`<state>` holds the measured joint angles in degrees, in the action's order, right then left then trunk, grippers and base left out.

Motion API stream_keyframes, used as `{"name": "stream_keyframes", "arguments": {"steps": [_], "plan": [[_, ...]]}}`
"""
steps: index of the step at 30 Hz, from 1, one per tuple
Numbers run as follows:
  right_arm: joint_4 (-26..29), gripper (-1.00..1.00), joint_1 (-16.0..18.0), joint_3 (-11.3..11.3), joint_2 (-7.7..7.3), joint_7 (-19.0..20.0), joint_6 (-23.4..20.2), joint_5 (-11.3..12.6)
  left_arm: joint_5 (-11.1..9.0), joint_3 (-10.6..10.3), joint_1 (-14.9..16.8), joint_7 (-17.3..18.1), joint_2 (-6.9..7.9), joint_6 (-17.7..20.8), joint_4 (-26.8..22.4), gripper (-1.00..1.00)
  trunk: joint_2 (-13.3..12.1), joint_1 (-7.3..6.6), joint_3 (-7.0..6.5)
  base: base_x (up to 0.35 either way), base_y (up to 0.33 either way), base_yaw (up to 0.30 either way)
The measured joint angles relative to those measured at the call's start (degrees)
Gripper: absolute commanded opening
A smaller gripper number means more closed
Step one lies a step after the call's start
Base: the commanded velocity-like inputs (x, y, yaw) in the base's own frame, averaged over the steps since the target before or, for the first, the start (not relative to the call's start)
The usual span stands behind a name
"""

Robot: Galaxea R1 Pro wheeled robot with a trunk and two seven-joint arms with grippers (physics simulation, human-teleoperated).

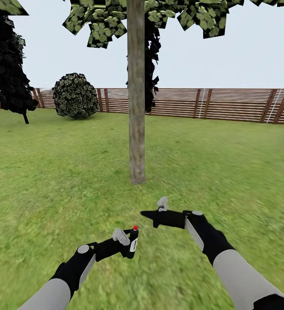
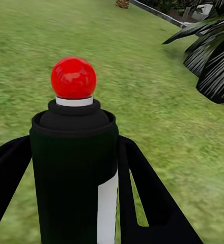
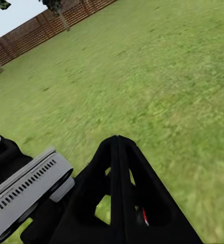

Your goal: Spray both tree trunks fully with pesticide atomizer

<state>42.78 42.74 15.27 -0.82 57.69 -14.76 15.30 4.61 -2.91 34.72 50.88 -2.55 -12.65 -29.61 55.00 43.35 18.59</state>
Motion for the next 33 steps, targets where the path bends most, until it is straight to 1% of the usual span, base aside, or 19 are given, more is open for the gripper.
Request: {"name": "stream_keyframes", "arguments": {"steps": [4, 11, 14, 15, 16, 18, 21, 27, 33], "plan": [[-0.1, -1.0, 0.0, 0.0, 0.54, -0.1, 0.0, 0.0, 0.0, 0.0, 0.0, 0.0, 0.0, 0.0, 0.0, -1.0, 0.0, 0.0, 0.0, 0.0, 0.0, 0.0], [-0.9, -1.0, 0.0, 0.1, 0.71, -0.2, 0.1, -0.1, 0.0, 0.0, 0.0, 0.0, 0.0, 0.0, 0.0, -1.0, 0.0, 0.0, 0.0, 0.0, 0.0, 0.0], [-1.1, -1.0, 0.0, 0.1, 0.72, -0.8, 0.1, -0.3, 0.0, 0.0, 0.0, 0.0, 0.0, 0.0, 0.0, -1.0, 0.0, 0.0, 0.0, 0.0, 0.0, 0.0], [-1.2, -1.0, 0.0, 0.1, 0.72, -1.5, 0.2, -0.6, 0.0, 0.0, 0.0, 0.0, 0.0, 0.0, 0.0, -1.0, 0.0, 0.0, 0.0, 0.0, 0.0, 0.0], [-1.5, -1.0, 0.0, 0.2, 0.72, -2.3, 0.2, -1.0, 0.0, 0.0, 0.0, 0.0, 0.0, 0.0, 0.0, -1.0, 0.0, 0.0, 0.0, 0.0, 0.0, 0.0], [-3.1, -1.0, 0.0, 1.3, 0.83, -3.1, 0.3, -1.6, 0.0, 0.0, 0.0, 0.0, 0.0, 0.0, 0.0, -1.0, 0.0, 0.0, 0.0, 0.0, 0.0, 0.0], [-4.1, -1.0, 0.0, 2.5, 0.93, -3.5, 1.0, -1.9, 0.0, 0.0, 0.0, 0.0, 0.0, 0.0, 0.0, -1.0, 0.0, 0.0, 0.0, 0.0, 0.0, 0.0], [-4.6, -1.0, 0.0, 3.0, 1.83, -3.7, 1.8, -2.0, 0.0, 0.0, 0.0, 0.0, 0.0, 0.0, 0.0, -1.0, 0.0, 0.0, 0.0, 0.0, 0.0, 0.0], [-4.8, -1.0, 0.0, 3.1, 2.02, -3.8, 1.9, -2.0, 0.0, 0.0, 0.0, 0.0, 0.0, 0.0, 0.0, -1.0, 0.0, 0.0, 0.0, 0.0, 0.0, 0.0]]}}
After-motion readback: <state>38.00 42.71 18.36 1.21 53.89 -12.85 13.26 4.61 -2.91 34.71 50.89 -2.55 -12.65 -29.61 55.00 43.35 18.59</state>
